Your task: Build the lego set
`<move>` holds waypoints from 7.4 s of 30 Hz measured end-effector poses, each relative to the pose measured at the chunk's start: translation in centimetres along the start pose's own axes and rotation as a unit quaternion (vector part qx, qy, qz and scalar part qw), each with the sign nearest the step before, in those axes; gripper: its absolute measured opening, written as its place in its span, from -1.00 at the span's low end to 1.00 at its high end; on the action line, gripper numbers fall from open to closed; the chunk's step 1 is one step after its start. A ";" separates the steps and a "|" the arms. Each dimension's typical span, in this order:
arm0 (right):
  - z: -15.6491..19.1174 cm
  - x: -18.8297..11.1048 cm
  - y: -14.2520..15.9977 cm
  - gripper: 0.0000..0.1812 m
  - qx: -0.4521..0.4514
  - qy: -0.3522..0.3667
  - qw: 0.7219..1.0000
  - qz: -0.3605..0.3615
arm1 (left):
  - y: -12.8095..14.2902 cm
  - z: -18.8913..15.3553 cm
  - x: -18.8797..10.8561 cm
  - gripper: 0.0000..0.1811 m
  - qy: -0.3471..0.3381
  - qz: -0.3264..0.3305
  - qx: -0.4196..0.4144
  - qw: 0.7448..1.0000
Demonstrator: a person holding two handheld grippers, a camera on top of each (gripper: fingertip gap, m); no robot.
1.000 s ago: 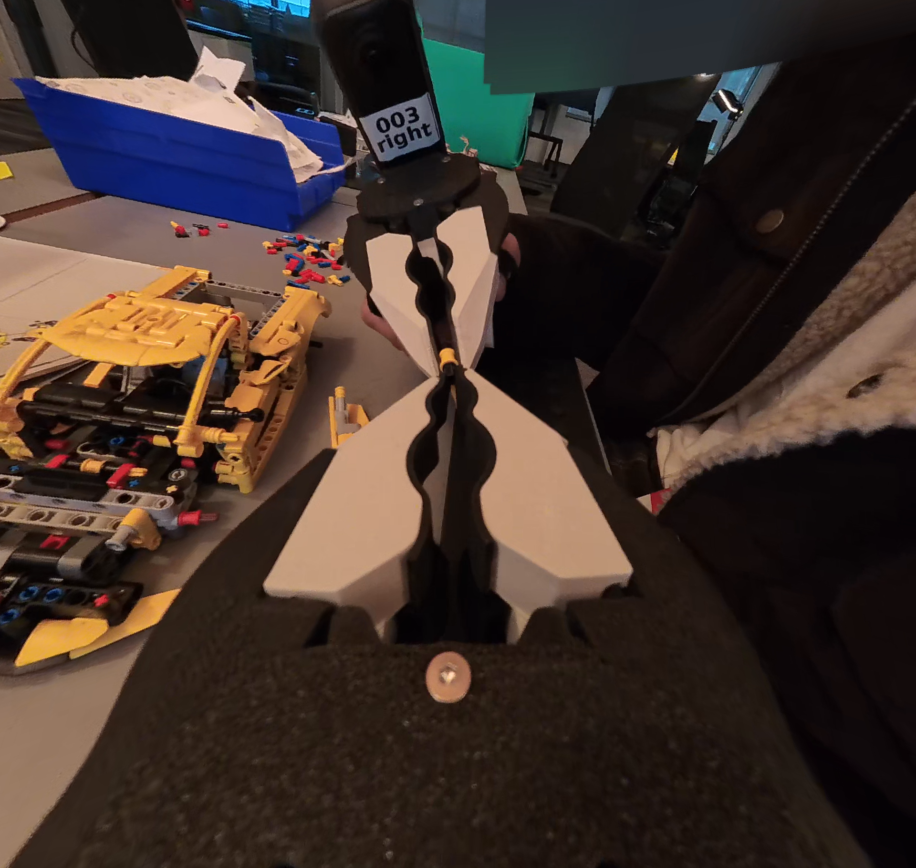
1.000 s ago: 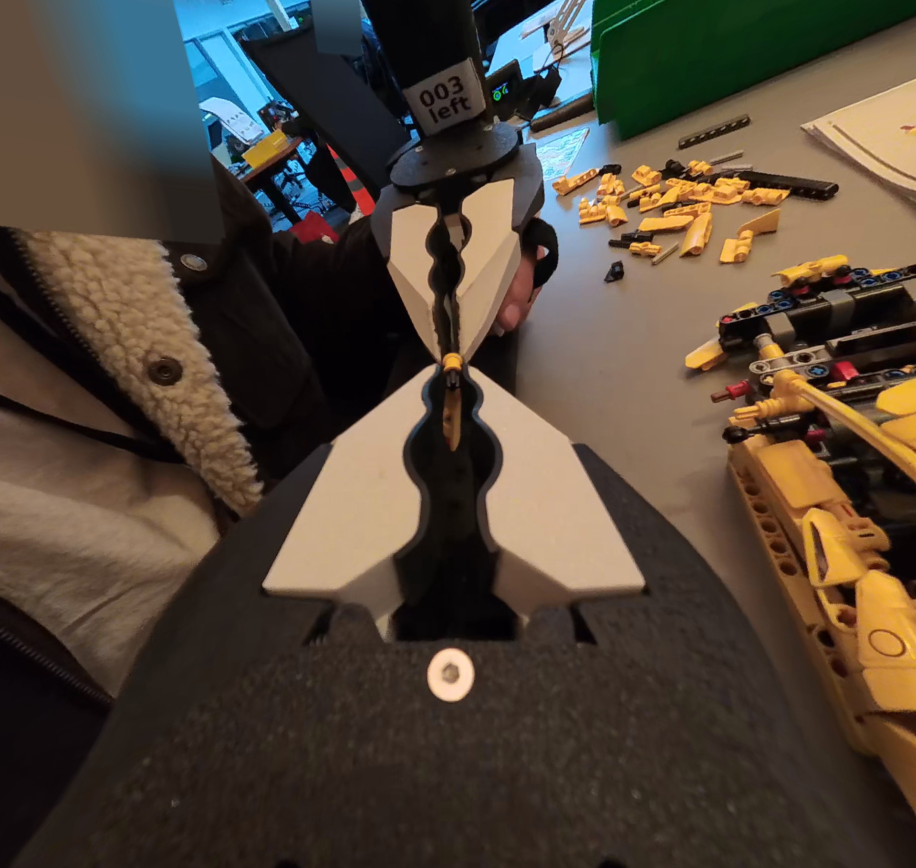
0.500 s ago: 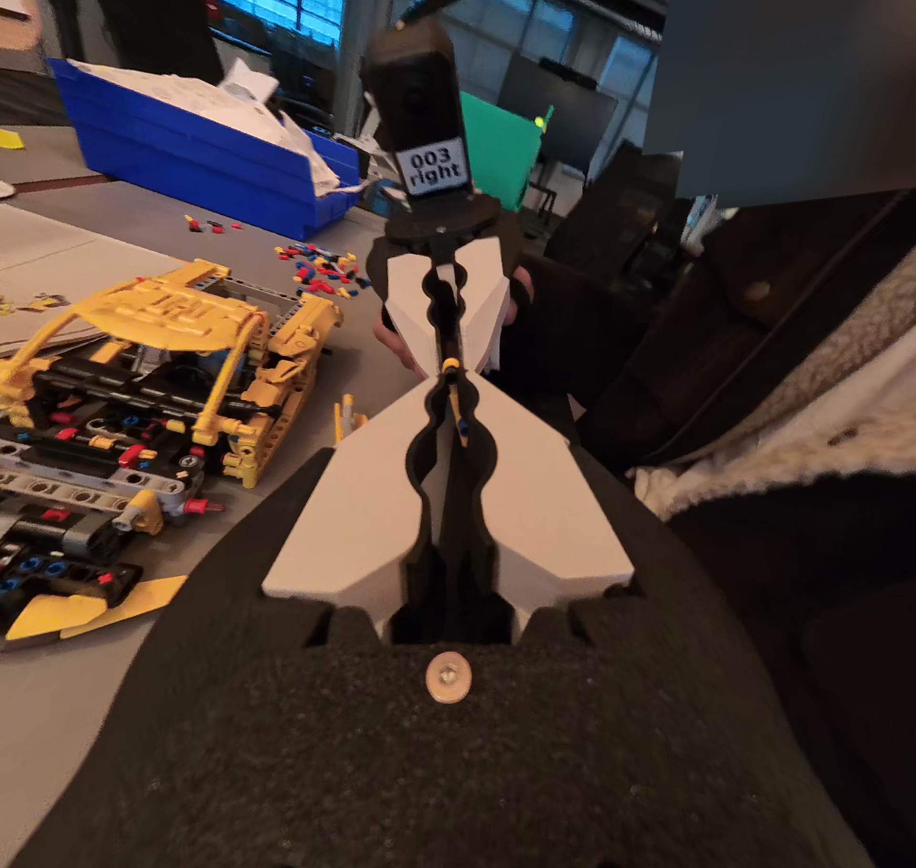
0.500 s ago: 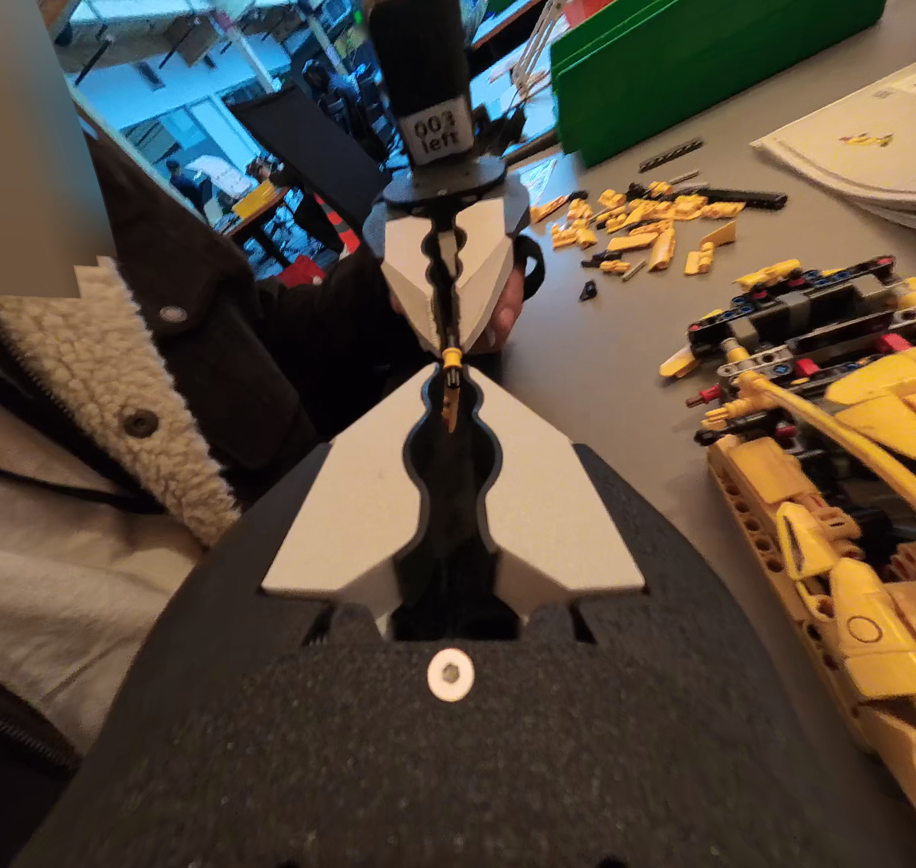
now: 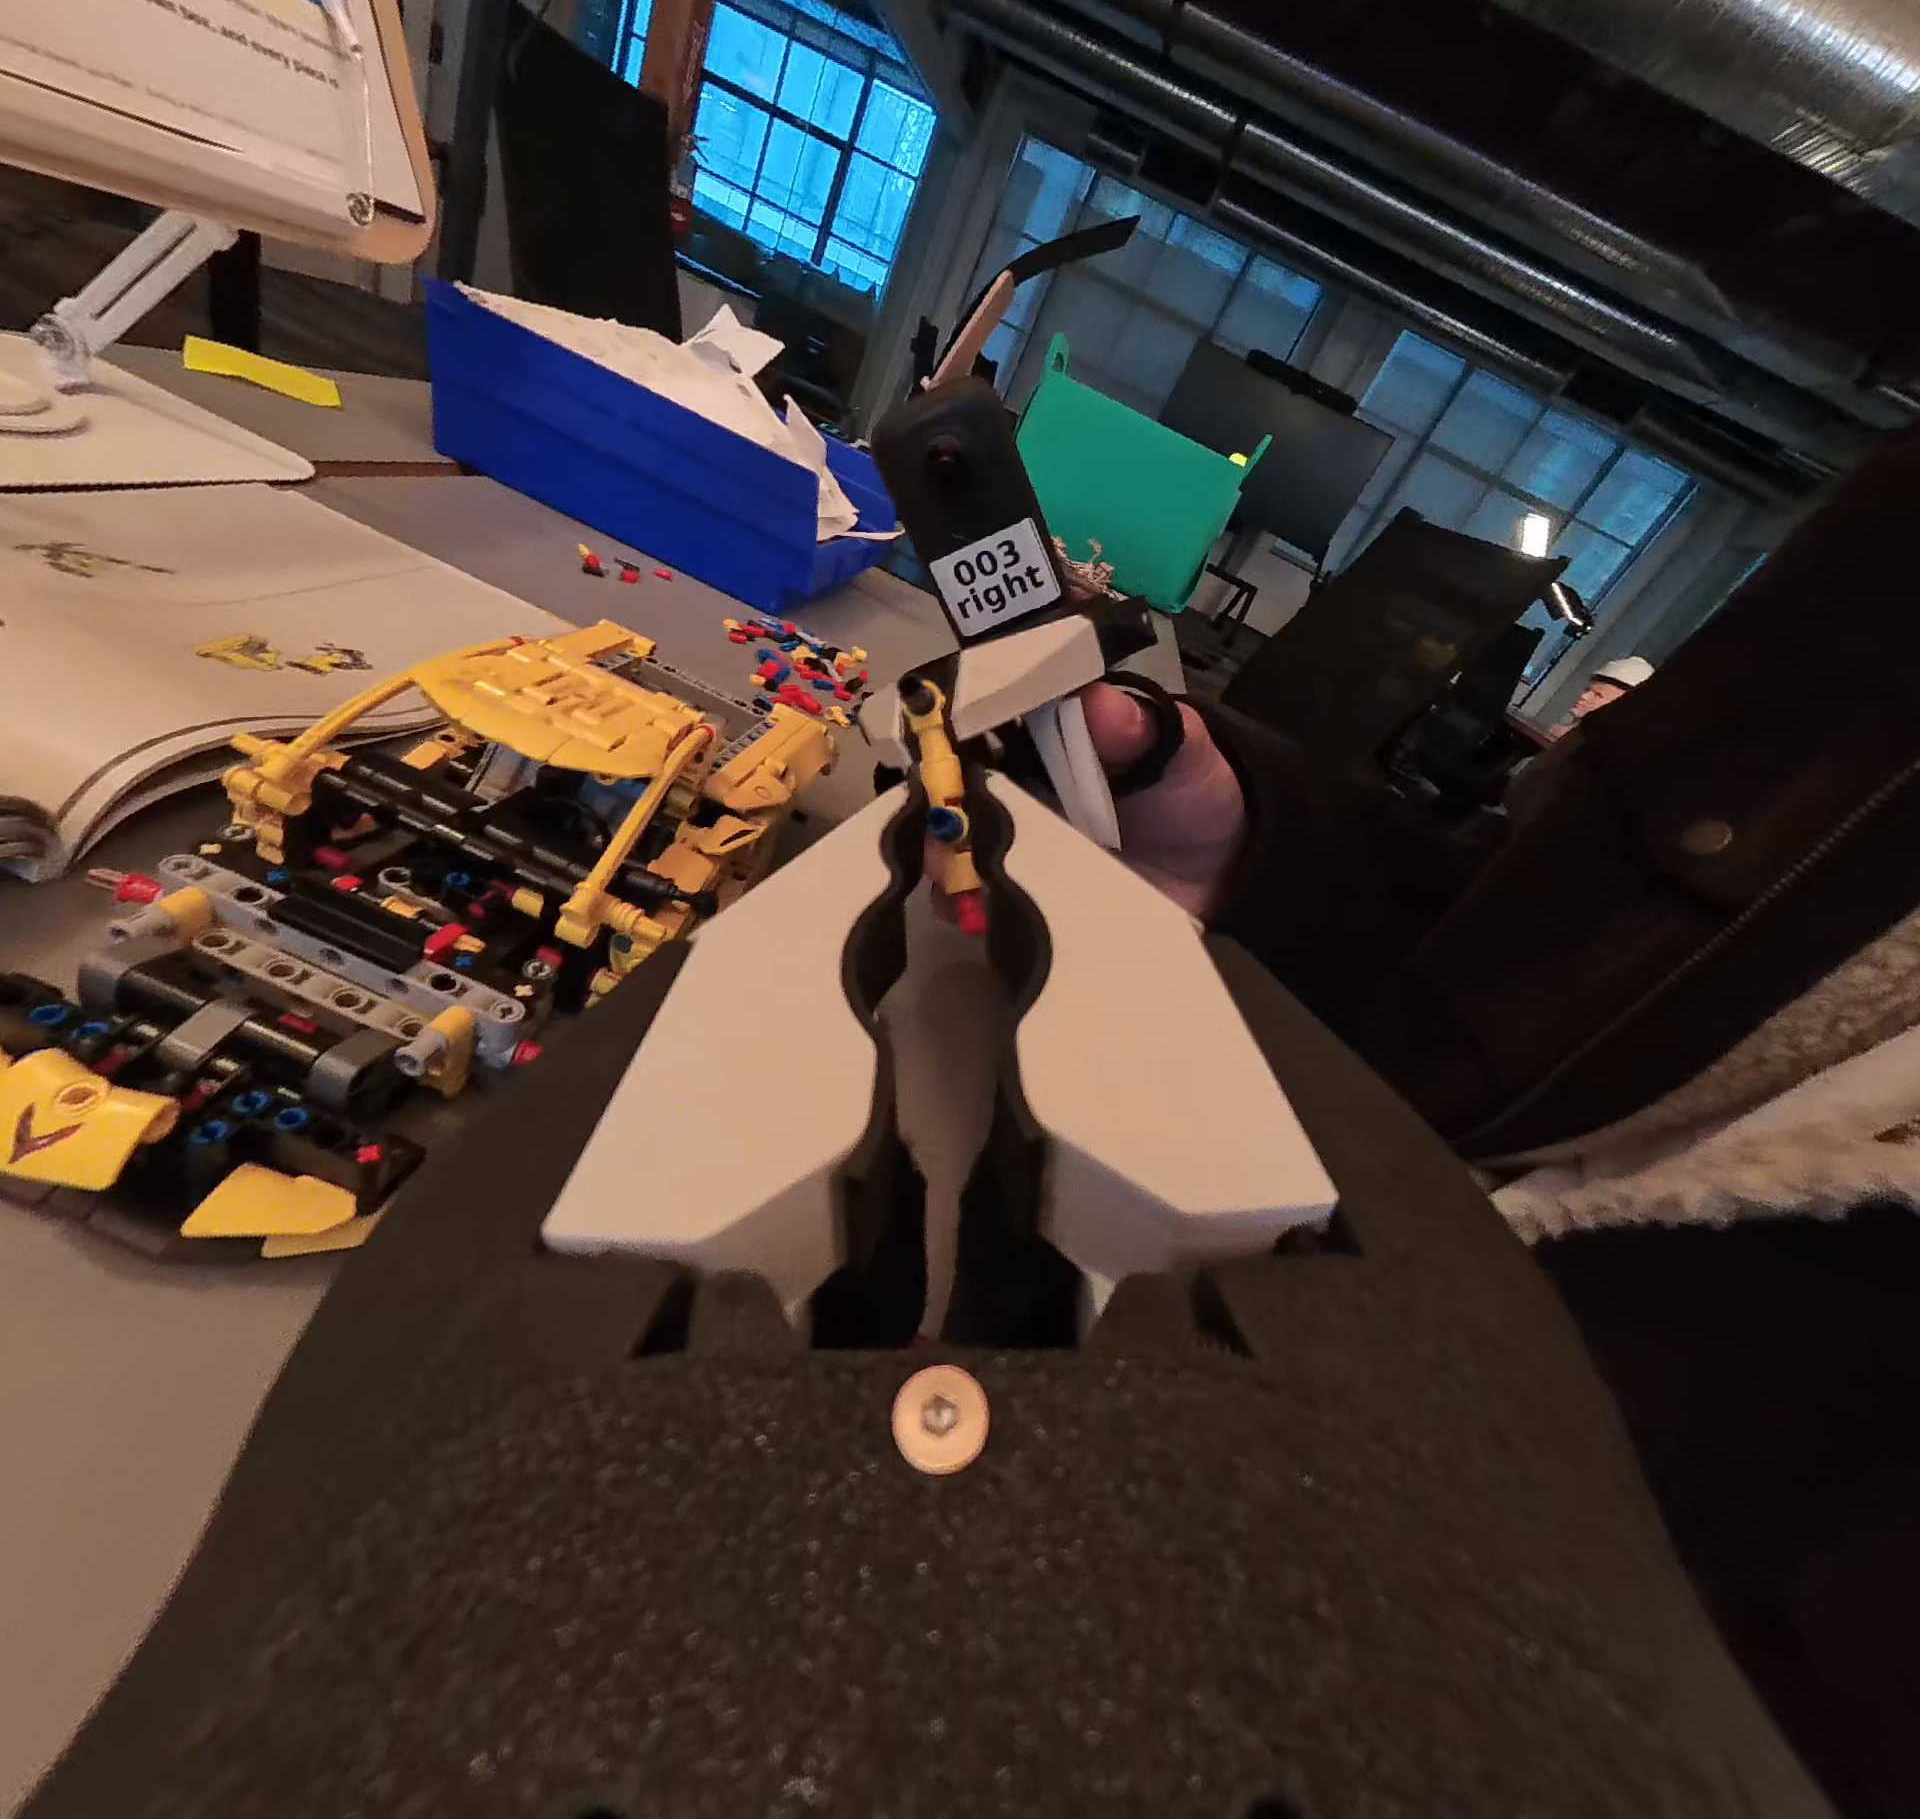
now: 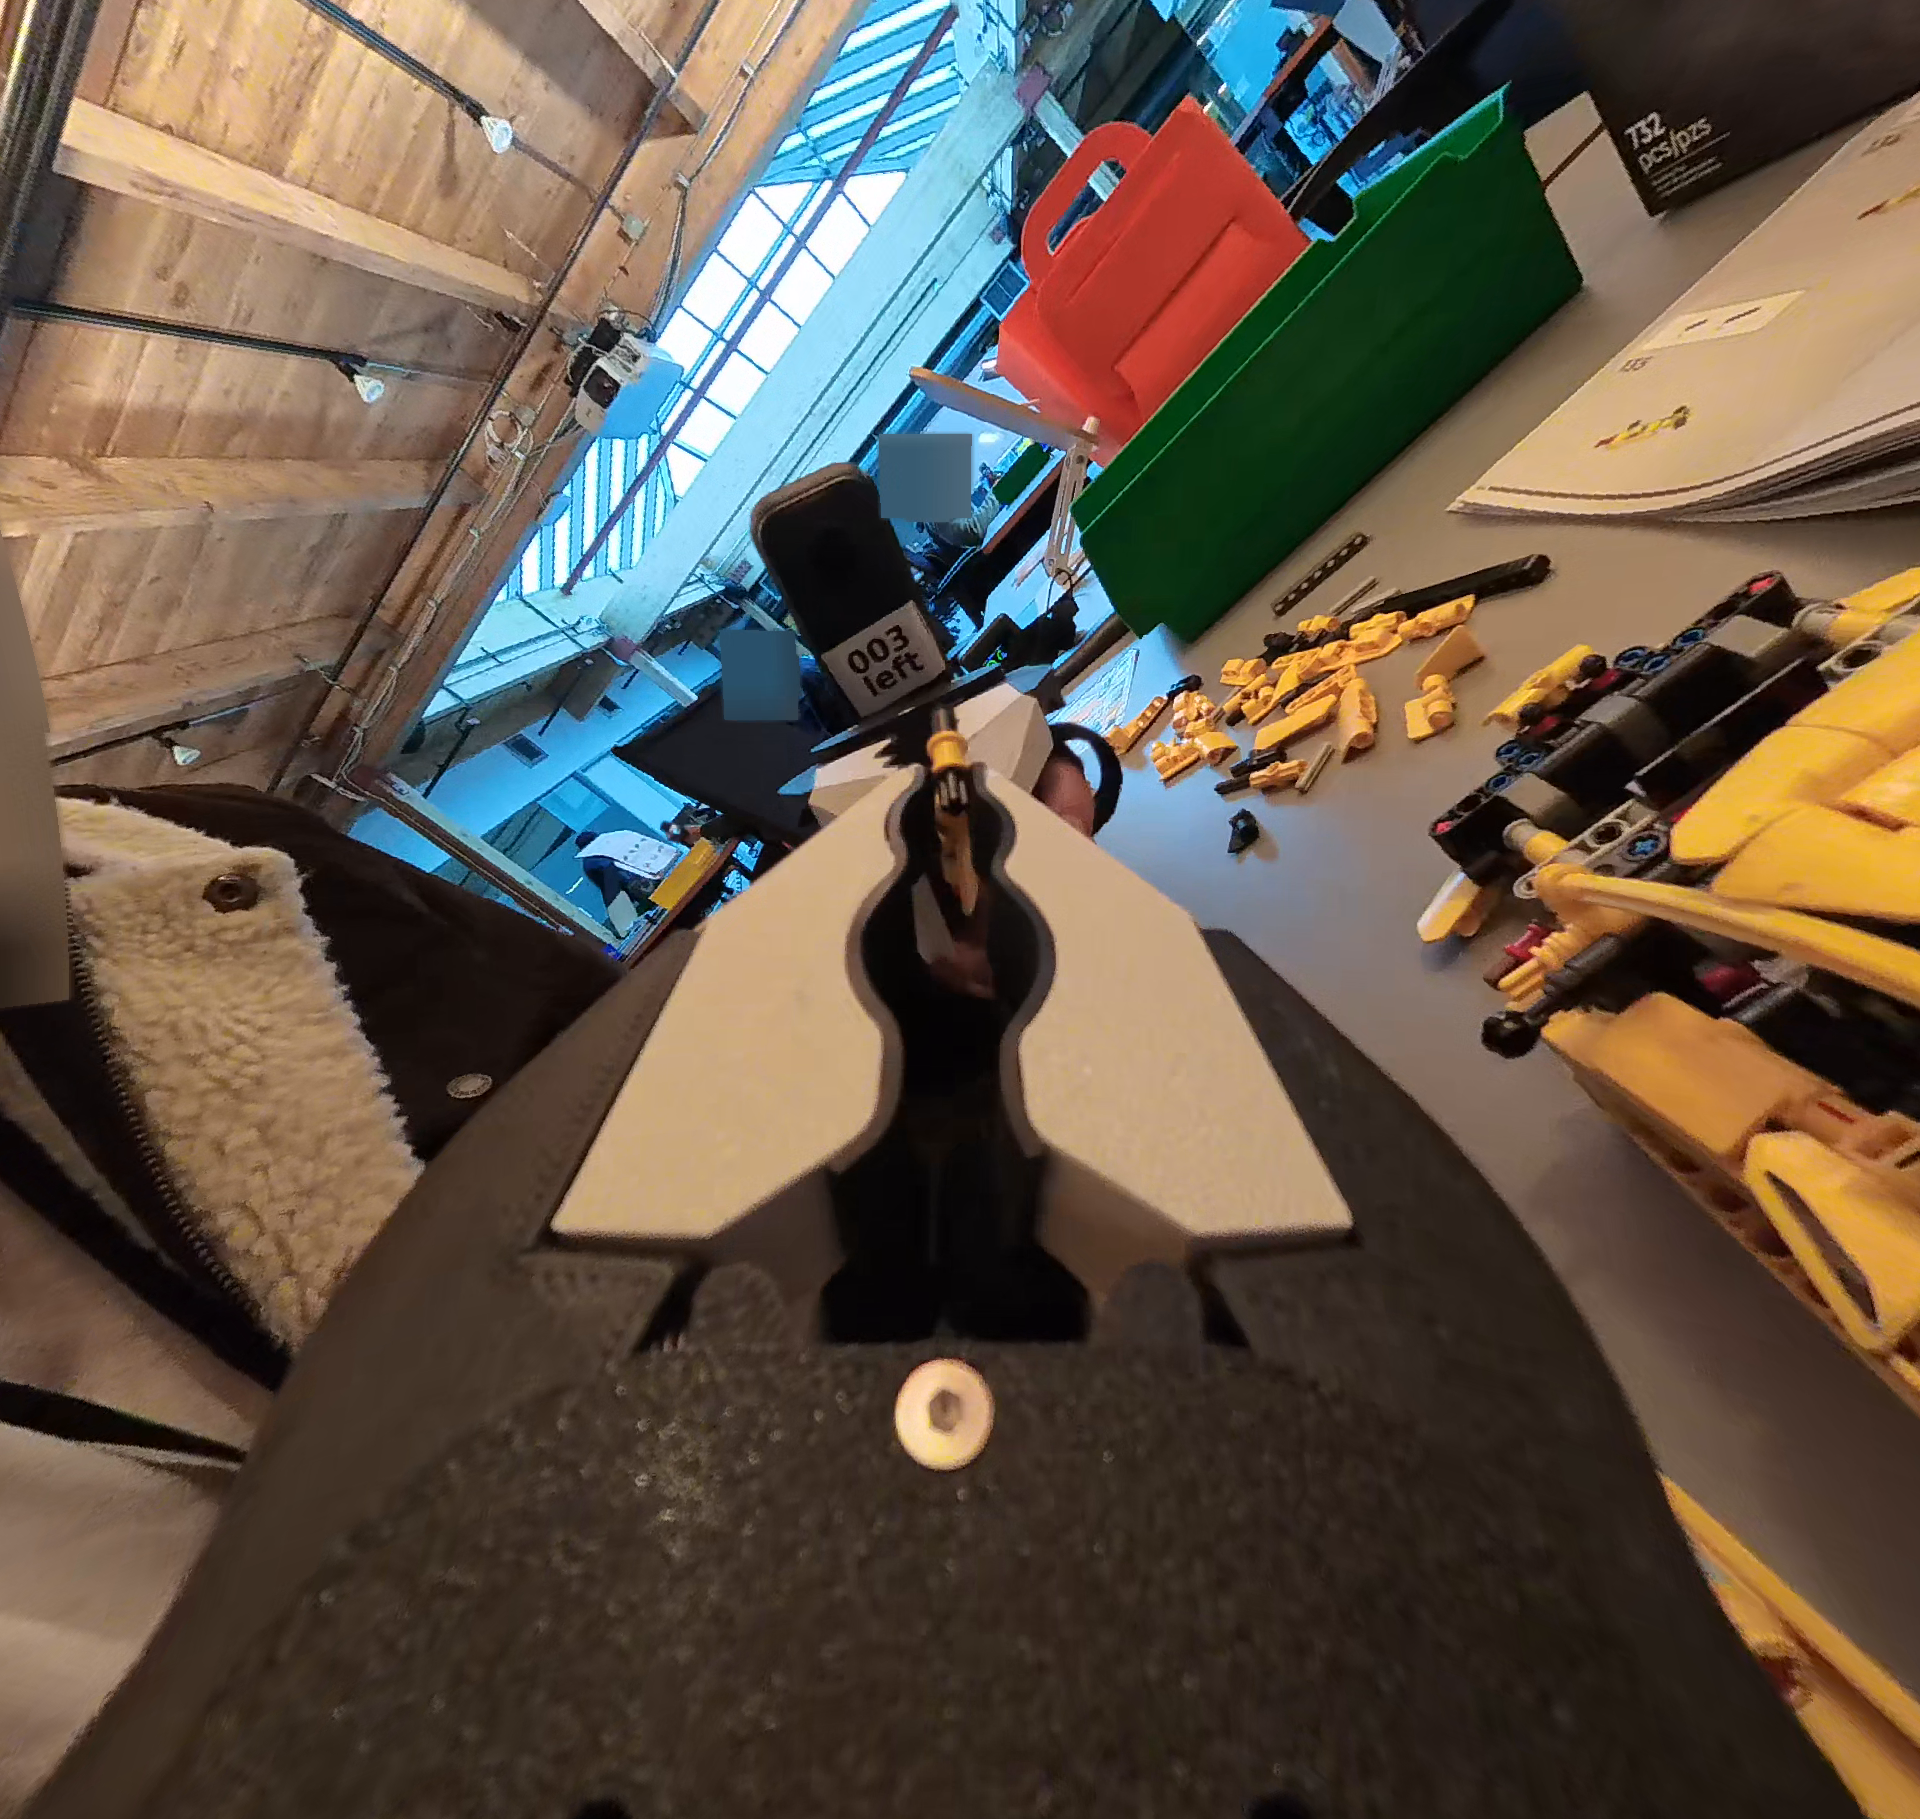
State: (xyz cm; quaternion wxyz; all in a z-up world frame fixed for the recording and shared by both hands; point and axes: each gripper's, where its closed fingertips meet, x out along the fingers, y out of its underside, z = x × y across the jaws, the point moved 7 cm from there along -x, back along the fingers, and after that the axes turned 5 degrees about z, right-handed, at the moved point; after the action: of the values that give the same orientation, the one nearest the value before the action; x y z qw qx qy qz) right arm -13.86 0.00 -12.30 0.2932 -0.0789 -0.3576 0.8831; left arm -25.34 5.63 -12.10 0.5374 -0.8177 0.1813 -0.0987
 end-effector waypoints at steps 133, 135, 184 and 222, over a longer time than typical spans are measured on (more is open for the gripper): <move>-3.6 -12.9 4.3 -0.92 -0.250 0.321 0.843 0.352 | -1.5 10.9 -10.4 -0.74 -0.396 -0.031 -0.107 0.912; -3.9 -12.9 4.6 -0.92 -0.250 0.326 0.836 0.363 | -1.6 11.1 -11.3 -0.74 -0.459 -0.022 -0.080 0.884; -9.7 -30.8 -4.1 -0.95 -0.195 0.520 0.782 0.283 | -6.4 20.8 -2.8 -0.74 -0.400 0.210 -0.079 0.889; -9.6 -23.1 -4.0 -0.89 -0.258 0.451 0.778 0.353 | -5.7 19.5 -2.0 -0.74 -0.380 0.226 -0.042 0.896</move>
State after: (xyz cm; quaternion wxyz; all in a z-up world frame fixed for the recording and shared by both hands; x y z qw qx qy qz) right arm 10.13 -5.34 -18.24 0.0577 -0.6614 -0.3458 0.6631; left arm -19.14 24.94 -14.64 0.5384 -0.7516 0.1474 0.3513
